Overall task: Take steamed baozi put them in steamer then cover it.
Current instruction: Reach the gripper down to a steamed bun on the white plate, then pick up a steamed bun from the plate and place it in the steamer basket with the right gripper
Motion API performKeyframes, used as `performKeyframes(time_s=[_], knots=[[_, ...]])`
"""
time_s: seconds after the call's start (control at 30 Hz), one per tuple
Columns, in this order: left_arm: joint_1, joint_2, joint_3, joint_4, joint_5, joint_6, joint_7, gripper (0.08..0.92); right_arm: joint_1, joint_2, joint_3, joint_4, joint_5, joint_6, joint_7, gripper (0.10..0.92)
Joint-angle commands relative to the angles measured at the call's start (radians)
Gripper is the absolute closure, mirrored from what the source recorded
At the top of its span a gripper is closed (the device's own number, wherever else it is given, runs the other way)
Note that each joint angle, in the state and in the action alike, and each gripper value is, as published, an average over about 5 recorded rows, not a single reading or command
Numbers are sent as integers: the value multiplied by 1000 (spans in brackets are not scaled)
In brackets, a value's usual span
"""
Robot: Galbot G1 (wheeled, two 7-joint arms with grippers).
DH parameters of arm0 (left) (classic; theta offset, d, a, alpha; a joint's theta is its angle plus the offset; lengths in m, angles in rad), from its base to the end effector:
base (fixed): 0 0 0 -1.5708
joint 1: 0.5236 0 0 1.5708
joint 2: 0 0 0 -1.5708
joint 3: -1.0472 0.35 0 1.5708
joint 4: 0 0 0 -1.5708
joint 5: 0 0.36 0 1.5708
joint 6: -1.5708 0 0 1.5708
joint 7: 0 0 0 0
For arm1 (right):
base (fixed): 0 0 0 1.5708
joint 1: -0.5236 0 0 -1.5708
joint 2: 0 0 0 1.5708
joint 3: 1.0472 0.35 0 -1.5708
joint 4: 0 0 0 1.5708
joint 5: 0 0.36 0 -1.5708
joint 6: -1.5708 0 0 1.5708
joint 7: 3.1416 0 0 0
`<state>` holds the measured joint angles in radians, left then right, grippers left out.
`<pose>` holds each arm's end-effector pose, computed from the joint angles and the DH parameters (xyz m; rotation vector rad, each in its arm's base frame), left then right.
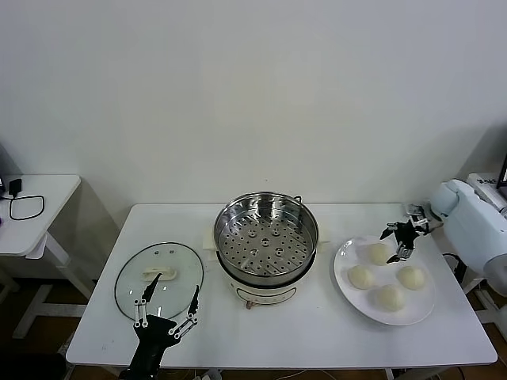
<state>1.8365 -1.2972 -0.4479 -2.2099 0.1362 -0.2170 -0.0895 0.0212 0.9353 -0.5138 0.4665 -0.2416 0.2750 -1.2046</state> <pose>0.1063 0.0155 -0.3004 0.2870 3.0201 0.3966 0.5858 -0.2864 -0.2279 1.2736 -1.4650 1.2154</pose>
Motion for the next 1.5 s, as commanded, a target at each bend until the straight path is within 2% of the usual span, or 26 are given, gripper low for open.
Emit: performKeyframes(time_s=[0.03,0.2,0.47,0.73,0.9,1.23,1.5], knots=[[1,-1,-1,2,-1,-3,-1,177,5,34,-23,-24,-54,17,31,203],[2,-2,0,2,-1,-3,-1,177,-1,24,-33,4,-63,19,15,223],[-5,-6,1,0,-2,2,-3,177,5,0,-51,68,-57,33,24,318],[-10,-2,2,-7,-4,4,-3,177,142,-98,-159,331,-19,128,-6,346],[-15,2,9,-11,-4,6,-3,177,331,-113,-326,516,112,225,-20,347],[-11,3,16,-31,-3,15,-9,177,595,43,-501,692,202,343,-8,359],[-8,3,19,-38,-3,9,-9,177,553,194,-530,708,107,422,-26,355]])
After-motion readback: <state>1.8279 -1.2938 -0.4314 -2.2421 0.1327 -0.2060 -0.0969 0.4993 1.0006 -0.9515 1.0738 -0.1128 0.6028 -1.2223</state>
